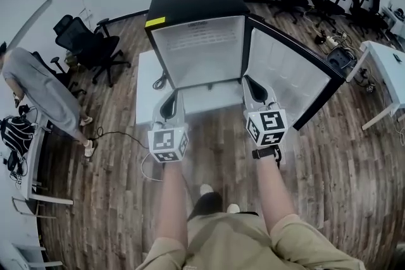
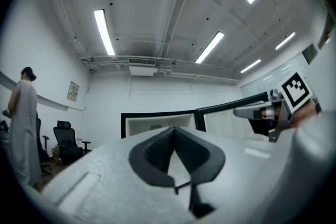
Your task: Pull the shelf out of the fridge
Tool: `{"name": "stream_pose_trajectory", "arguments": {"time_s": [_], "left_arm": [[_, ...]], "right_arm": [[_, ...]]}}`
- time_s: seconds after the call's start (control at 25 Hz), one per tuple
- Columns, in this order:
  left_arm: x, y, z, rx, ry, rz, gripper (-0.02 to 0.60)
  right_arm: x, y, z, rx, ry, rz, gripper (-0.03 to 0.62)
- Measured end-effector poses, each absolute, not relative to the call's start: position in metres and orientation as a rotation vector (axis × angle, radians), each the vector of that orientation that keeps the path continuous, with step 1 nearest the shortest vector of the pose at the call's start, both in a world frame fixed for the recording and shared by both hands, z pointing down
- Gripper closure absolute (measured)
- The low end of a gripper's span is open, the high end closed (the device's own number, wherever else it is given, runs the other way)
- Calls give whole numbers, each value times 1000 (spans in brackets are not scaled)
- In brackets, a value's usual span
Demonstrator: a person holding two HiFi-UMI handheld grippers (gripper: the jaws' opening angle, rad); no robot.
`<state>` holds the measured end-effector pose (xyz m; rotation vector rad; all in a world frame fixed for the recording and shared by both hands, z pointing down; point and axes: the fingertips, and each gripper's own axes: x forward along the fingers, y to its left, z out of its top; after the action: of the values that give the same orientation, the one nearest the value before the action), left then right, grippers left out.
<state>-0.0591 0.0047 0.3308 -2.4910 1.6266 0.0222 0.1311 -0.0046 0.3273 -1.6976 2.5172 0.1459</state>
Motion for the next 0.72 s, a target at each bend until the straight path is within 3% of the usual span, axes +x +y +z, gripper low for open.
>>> {"name": "stream_pose_trajectory", "arguments": {"time_s": [0.72], "left_arm": [[-60,-142,340,-2666,1460,188,583]], "right_arm": [[52,-143,348,-1769,2509,112,588]]}}
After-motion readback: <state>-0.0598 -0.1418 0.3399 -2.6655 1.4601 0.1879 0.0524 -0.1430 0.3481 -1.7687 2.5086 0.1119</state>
